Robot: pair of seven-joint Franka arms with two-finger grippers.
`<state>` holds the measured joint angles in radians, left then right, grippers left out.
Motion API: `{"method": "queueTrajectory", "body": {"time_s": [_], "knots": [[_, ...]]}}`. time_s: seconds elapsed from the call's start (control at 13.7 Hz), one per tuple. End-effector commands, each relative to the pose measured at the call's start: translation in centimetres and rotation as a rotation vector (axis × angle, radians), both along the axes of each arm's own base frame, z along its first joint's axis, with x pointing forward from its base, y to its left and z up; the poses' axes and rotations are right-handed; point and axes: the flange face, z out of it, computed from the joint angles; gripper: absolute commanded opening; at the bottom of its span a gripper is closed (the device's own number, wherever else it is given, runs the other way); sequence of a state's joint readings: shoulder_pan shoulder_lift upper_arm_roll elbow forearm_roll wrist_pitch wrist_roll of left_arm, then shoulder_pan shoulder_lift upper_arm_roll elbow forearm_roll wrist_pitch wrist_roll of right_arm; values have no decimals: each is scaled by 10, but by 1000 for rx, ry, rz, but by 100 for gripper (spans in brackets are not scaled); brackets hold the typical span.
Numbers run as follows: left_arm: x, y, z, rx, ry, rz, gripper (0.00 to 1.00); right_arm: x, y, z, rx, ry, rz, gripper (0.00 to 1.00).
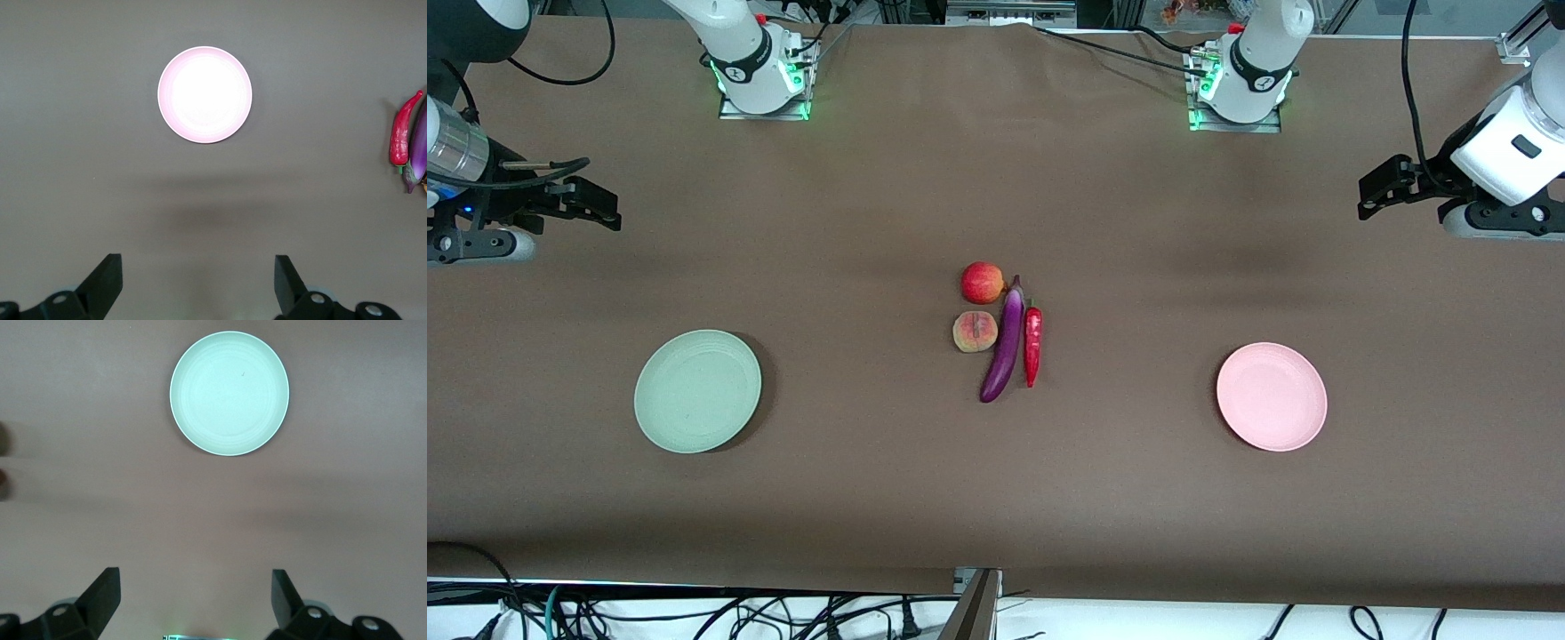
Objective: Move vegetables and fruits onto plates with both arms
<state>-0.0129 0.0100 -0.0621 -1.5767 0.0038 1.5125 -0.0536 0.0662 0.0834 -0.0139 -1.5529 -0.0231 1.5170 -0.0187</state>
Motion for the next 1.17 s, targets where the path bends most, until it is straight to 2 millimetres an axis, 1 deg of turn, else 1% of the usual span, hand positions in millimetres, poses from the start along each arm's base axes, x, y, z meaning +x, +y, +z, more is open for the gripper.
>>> {"method": "queueTrajectory", "body": {"time_s": [0.0, 0.22, 0.44, 0.58, 0.66, 0.8, 0.88, 0.95, 1.02, 1.09], "knots": [[2, 3, 7, 6, 1, 2, 100, 2, 0, 6, 2, -7, 1, 100], [3, 4, 6, 4, -2, 3, 100, 2, 1, 6, 2, -7, 1, 100], [5, 2, 3, 4, 1, 0, 100, 2, 0, 6, 2, -7, -2, 100], [5, -3, 1, 4, 8, -9, 100, 3, 0, 5, 2, -7, -2, 100], [5, -1, -2, 5, 19, -9, 100, 3, -1, 5, 2, -7, -1, 100], [7, 1, -11, 5, 47, -15, 100, 3, -1, 5, 3, -7, 2, 100], [10, -3, -17, 7, 59, -21, 100, 4, -2, 3, 1, -3, 1, 100], [18, -7, -37, 8, 97, -23, 100, 5, -2, 2, 2, -2, 1, 100], [21, -8, -42, 11, 106, -29, 100, 5, -1, 2, 4, -4, 1, 100], [24, -8, -50, 14, 120, -31, 100, 7, 0, -1, 4, 2, 1, 100]]}}
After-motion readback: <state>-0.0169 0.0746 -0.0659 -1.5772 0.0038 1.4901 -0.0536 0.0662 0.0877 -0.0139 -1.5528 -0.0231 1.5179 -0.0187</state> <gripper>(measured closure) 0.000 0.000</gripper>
